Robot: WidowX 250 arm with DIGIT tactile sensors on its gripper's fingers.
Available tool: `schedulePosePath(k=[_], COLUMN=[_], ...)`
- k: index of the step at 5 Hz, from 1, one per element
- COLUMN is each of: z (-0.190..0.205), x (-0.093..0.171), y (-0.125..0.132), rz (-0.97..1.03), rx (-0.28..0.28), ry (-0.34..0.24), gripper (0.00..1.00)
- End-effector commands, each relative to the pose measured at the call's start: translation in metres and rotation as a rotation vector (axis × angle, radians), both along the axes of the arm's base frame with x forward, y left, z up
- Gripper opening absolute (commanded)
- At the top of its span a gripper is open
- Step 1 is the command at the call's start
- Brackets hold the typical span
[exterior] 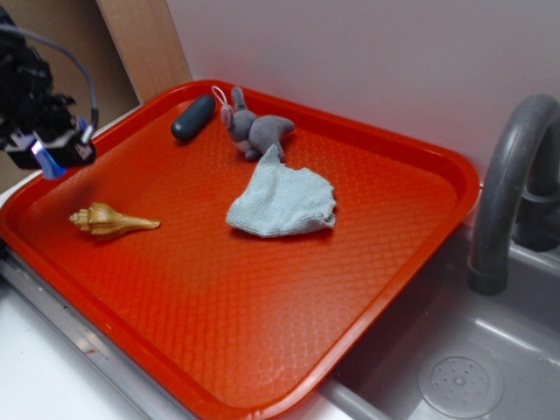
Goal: Grab the blue sponge.
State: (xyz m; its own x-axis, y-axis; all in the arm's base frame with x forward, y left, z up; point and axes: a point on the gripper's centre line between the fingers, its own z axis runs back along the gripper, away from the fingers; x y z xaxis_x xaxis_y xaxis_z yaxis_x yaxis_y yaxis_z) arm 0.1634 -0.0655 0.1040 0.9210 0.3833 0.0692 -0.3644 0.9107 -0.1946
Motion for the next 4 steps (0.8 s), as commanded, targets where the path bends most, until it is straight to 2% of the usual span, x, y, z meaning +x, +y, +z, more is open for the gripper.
schedulePosePath(k=[1,2,3,4], z=[0.11,0.148,0.171,0.178], x=[0.001,0.003,-0.002,-0.005], y=[-0.022,-0.028,-0.03,-0.033], rz=[-0.133,-0.163,-0.152,-0.139], rx=[-0.051,-0.07,-0.094,-0.201], ry=[-0.079,-0.14,-0.229,-0.267], gripper=[0.0,0.0,0.0,0.0])
